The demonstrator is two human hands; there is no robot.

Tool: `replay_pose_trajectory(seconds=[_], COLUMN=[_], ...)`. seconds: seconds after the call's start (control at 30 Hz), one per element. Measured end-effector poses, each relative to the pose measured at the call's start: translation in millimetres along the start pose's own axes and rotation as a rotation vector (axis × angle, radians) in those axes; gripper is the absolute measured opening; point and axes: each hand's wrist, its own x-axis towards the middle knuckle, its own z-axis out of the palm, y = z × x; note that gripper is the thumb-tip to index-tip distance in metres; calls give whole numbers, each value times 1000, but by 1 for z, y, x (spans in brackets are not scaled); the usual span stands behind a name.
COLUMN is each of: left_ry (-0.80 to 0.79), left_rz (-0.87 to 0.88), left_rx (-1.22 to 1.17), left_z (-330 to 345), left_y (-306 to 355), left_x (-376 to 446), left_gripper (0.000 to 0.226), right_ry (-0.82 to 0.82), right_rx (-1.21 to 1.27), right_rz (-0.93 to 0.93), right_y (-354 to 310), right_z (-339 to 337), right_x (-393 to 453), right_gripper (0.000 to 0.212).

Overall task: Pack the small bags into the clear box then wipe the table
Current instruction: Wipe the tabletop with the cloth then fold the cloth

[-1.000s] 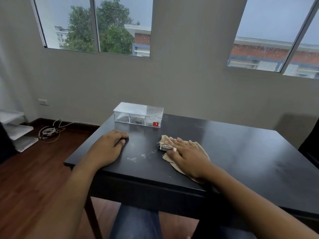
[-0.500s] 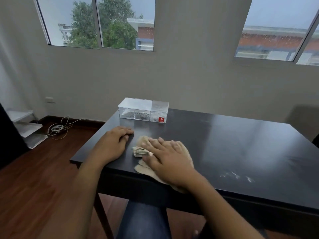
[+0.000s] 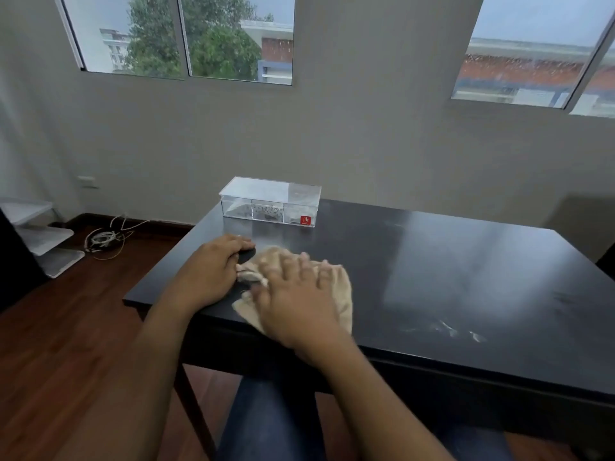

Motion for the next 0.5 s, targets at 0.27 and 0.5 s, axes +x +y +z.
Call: replay_pose_trajectory(seconds=[0.27,0.5], left_ry=[19,-31], left_rz=[-15,25], left_rx=[0,-2], left_z=[0,2], left_y=[3,8], left_x=[-5,-1], left_gripper=[39,36], right_ry=[-39,11], right_rx=[45,-44], right_rz=[21,293], right_y=[77,56], right_z=[-27,-15], right_x=[1,32], right_gripper=[57,57])
